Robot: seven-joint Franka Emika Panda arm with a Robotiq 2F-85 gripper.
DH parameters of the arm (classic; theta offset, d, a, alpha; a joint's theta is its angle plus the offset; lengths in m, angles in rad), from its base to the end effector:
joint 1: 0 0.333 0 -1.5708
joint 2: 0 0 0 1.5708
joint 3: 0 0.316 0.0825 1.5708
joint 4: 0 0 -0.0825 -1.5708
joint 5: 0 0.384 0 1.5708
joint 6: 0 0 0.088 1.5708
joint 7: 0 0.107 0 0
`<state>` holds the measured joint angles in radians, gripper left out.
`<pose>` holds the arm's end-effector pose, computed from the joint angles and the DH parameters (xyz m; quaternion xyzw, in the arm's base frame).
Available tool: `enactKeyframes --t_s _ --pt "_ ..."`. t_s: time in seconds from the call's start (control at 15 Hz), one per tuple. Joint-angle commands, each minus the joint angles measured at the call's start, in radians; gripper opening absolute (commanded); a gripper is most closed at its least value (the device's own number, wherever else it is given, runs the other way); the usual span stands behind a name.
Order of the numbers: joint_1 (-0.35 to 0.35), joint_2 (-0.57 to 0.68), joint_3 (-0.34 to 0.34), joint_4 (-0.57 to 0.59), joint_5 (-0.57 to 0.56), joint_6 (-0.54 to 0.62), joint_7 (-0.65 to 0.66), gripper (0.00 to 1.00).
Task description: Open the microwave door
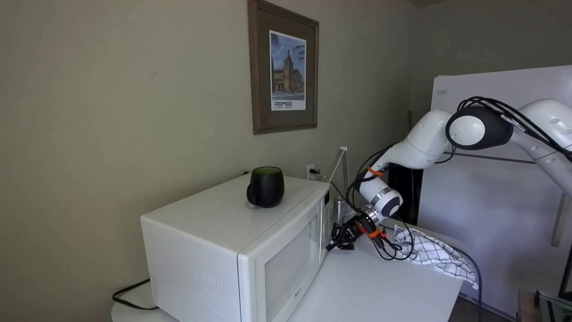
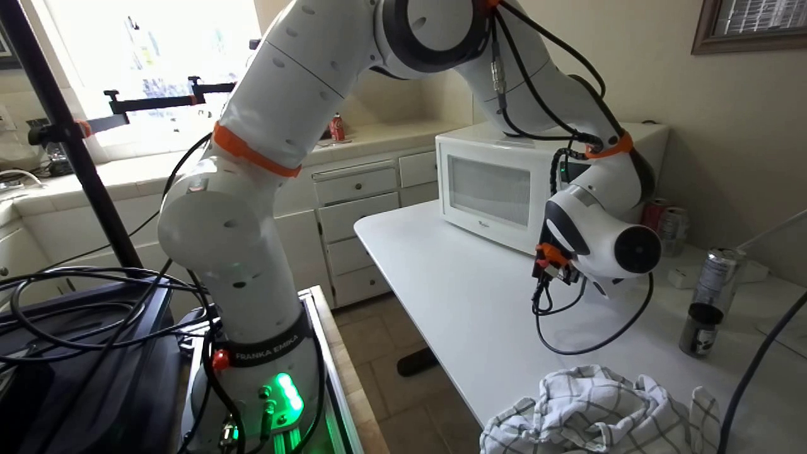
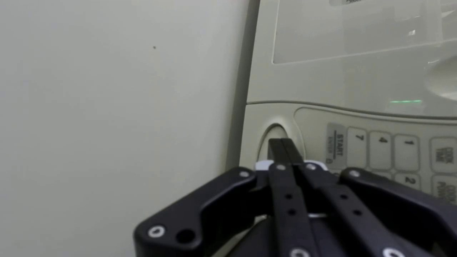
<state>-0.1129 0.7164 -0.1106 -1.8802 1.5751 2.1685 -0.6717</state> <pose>0.6019 -0.0960 0.1175 -0.8091 0.3374 -0.0767 0.4749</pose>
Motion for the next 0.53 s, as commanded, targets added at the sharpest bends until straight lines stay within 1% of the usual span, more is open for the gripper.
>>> enactKeyframes --t_s 0.0,0.2,0.47 --pt "0.014 0.044 0.005 0.049 0.012 0.045 0.046 0.0" --pt "0.012 0.05 0.007 0.052 0.023 0.049 0.047 0.0" --pt "-0.004 0.057 0.02 0.054 0.071 0.035 -0.006 0.0"
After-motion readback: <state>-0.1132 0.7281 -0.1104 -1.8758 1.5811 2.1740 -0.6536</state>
